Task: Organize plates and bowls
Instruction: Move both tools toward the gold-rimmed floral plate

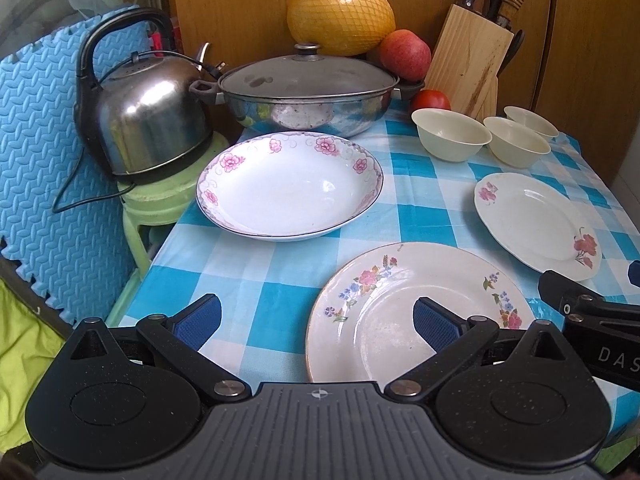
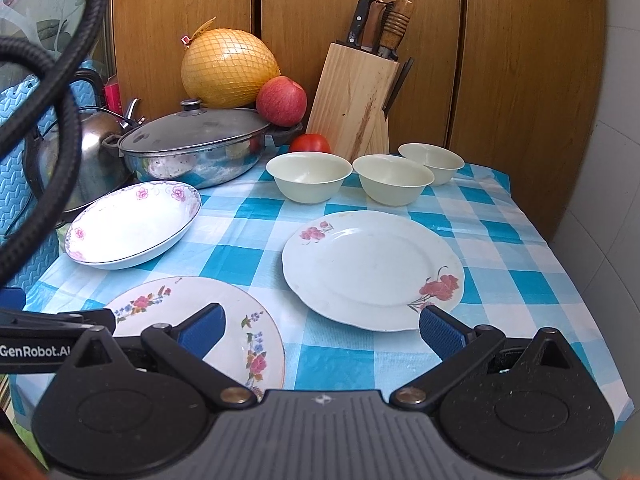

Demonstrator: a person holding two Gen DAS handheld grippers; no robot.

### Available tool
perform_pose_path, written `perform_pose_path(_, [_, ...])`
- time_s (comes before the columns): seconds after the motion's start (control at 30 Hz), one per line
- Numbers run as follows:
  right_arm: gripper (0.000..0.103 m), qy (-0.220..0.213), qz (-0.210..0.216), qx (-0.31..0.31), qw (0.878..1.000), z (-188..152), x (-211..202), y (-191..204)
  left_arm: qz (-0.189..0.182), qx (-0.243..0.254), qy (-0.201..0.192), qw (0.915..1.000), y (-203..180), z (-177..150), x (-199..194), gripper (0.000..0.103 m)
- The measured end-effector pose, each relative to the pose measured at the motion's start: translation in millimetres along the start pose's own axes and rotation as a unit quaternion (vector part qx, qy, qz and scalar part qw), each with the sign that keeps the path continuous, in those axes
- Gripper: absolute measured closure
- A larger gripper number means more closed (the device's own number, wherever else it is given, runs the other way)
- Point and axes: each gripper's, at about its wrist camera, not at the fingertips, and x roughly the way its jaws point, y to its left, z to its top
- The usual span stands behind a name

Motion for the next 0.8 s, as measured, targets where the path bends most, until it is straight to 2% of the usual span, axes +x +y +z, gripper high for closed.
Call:
perform_pose_path(0.47, [0.002,0.022,0.009,0.004,1.000,-6.7,1.1,2.9,-0.002,0.009,0.011,0.9999,-1.5,-7.4,0.2,0.000])
perform_pose_path(0.8, [0.002,0.022,0.009,0.004,1.000,-6.9,-0.8,2.7,0.000,0.009,0.011,0.9999,-1.5,-7.8,-0.7,0.000])
